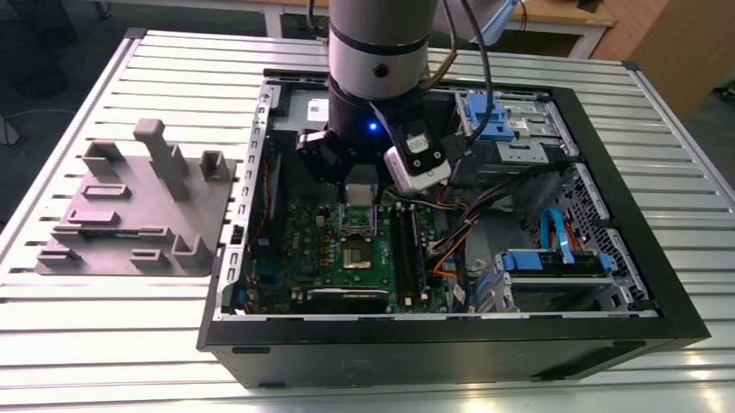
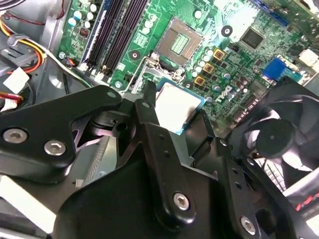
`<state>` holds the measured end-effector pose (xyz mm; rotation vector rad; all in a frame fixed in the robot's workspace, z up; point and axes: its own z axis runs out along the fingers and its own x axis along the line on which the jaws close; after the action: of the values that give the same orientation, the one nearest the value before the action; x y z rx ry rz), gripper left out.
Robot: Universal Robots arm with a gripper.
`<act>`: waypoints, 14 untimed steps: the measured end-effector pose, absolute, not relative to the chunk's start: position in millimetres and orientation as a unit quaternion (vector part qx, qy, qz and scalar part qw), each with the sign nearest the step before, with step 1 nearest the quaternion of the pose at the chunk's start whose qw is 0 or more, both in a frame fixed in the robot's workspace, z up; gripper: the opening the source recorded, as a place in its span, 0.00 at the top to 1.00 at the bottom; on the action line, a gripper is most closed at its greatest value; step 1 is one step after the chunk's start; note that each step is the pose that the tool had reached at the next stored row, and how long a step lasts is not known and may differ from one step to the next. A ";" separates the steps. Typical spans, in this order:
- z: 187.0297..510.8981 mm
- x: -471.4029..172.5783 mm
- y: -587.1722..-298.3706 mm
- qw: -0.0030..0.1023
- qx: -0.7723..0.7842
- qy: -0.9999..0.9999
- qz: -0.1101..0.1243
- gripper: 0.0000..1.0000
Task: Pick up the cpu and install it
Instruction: 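Place the cpu into insertion slot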
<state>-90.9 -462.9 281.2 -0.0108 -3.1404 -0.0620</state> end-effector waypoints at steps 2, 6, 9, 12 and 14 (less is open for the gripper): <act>278.5 -90.8 -463.9 0.000 -0.004 -1.000 -0.020 0.53; 276.8 -90.9 -464.1 0.000 -0.005 -1.000 -0.020 0.53; 276.2 -90.9 -464.1 0.000 -0.005 -1.000 -0.020 0.53; 275.4 -90.9 -464.0 0.000 -0.005 -1.000 -0.020 0.53; 275.2 -90.9 -464.8 0.000 -0.005 -1.000 -0.020 0.53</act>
<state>-90.9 -464.8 275.2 -0.0158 -3.1404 -0.0621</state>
